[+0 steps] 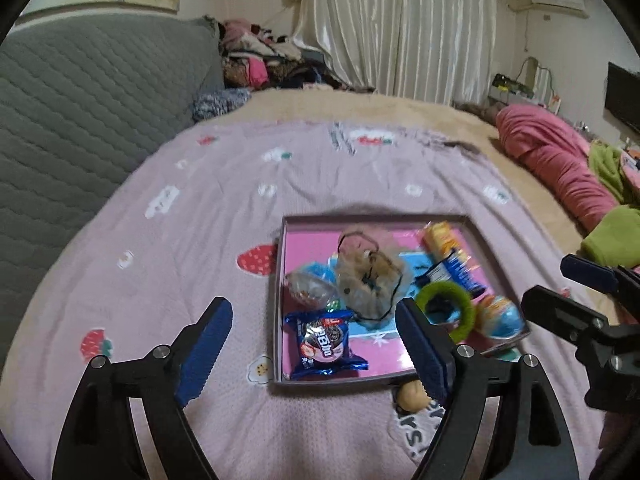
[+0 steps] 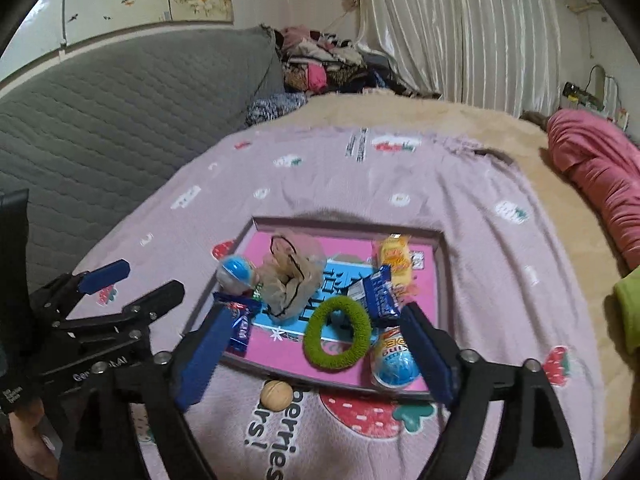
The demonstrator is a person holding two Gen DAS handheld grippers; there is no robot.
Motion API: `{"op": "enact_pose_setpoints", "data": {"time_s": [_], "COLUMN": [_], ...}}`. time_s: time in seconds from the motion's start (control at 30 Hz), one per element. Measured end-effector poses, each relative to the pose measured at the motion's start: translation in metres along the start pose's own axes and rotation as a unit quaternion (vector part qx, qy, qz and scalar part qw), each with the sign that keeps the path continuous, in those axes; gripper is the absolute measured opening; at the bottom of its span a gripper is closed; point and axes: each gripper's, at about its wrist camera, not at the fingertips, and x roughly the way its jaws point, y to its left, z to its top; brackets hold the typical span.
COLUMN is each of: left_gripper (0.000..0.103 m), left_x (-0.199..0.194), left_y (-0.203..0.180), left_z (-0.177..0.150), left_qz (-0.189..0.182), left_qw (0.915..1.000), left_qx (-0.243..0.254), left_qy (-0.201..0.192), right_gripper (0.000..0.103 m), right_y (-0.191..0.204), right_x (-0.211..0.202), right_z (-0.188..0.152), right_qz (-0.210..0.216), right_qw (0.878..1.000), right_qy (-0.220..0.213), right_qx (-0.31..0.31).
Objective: Organize objects
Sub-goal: 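Open both grippers and withdraw them from the tray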
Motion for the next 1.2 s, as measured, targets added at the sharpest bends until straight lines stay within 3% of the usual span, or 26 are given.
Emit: {"op": "enact_pose_setpoints", "data": {"time_s": [0.23, 0.6, 0.93, 1.2], "left_gripper": [0.085, 0.085, 0.085, 0.085], "left_x": [-0.069, -0.159, -0.21, -0.227], "left_y": [0.0, -0.012, -0.02, -0.02], "left_z": [0.014, 0.006, -0.026, -0.046], "left_qz": [0.0, 0.01, 0.017, 0.031], "left_qw": [0.9994, 0.9973, 0.996, 0.9955], "left_qx": [-0.002, 0.003, -0.002, -0.004], "left_qy": [-0.036, -0.073, -0.087, -0.09], "right_gripper": [0.102, 0.102, 0.102, 0.102], "right_y": [0.012, 0.033, 0.039, 0.034], "right_x": [-0.06, -0.123, -0.167, -0.184], "right_z": [0.008, -0.005, -0.029, -0.051], "right_qz": [0.005, 0.001, -0.018, -0.023], "right_qw": [0.999, 0.998, 0.997, 0.997], "right_qy": [-0.039, -0.059, -0.073, -0.074], "right_qx": [-0.001, -0.01, -0.016, -0.007]}}
